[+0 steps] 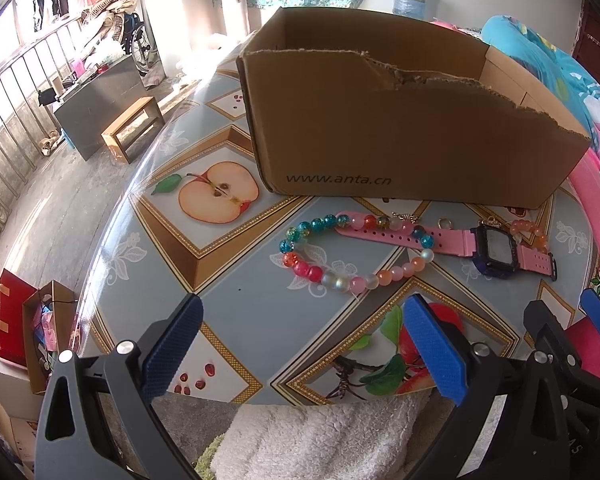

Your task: Organize jewelry

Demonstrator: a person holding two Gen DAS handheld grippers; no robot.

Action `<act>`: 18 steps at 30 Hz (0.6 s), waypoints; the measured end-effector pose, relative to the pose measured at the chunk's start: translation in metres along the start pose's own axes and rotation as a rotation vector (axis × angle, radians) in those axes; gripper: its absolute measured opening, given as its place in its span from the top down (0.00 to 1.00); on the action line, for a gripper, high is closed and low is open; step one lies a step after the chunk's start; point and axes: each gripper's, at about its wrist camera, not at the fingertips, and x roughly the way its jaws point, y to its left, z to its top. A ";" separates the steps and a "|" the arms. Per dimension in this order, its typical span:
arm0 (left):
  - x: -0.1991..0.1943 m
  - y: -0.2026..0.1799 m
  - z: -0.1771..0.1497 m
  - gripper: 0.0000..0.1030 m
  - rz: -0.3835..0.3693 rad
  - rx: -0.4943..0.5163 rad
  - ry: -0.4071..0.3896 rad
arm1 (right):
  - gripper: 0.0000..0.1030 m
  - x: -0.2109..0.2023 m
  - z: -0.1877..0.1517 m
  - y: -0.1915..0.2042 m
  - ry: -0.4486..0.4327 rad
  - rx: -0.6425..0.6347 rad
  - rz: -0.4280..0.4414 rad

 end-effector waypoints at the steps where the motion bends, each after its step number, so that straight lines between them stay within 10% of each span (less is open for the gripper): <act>1: 0.000 0.000 0.000 0.04 0.001 0.000 -0.001 | 0.08 0.000 0.000 0.000 0.000 0.000 0.000; 18: 0.002 0.000 0.001 0.04 0.002 0.000 -0.002 | 0.08 0.000 0.003 0.002 -0.001 0.000 -0.004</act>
